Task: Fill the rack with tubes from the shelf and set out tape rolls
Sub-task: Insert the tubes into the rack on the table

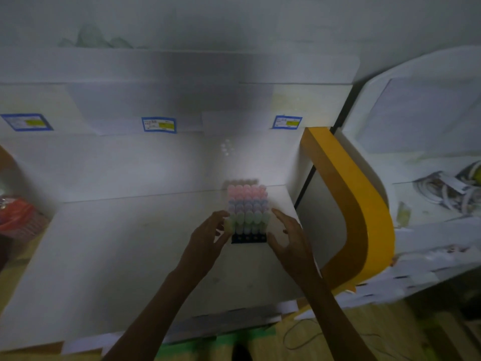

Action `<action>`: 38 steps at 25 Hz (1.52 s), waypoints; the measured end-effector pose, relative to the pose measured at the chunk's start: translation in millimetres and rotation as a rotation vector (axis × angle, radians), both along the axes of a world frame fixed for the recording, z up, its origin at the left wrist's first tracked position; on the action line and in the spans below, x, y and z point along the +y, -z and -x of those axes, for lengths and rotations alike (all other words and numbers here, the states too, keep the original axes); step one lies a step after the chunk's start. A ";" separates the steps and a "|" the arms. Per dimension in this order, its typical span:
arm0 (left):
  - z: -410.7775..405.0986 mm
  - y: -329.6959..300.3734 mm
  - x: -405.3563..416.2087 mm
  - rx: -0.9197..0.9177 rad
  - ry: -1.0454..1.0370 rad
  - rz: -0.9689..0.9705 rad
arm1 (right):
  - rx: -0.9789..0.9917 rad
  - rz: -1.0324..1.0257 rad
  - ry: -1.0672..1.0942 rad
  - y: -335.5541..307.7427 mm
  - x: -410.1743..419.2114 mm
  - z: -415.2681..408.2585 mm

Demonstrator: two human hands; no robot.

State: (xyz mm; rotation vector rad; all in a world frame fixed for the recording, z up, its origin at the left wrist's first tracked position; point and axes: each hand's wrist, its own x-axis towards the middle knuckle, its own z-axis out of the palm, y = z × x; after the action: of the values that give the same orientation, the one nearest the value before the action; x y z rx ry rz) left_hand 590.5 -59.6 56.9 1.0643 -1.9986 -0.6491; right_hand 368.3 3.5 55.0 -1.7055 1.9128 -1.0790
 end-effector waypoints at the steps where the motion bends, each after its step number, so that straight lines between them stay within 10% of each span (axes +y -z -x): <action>1: 2.1 2.9 0.4 -0.019 -0.003 0.025 | -0.011 -0.009 0.008 -1.2 2.0 0.9; 38: 10.4 -10.0 43.1 -0.351 -0.016 0.333 | 0.186 0.070 0.076 -15.5 86.7 -6.4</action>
State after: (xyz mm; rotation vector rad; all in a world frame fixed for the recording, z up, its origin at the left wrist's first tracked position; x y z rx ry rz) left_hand 580.0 -16.5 66.9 1.0383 -2.2918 -0.1126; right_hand 374.7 90.2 70.5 -1.8424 2.0913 -1.0584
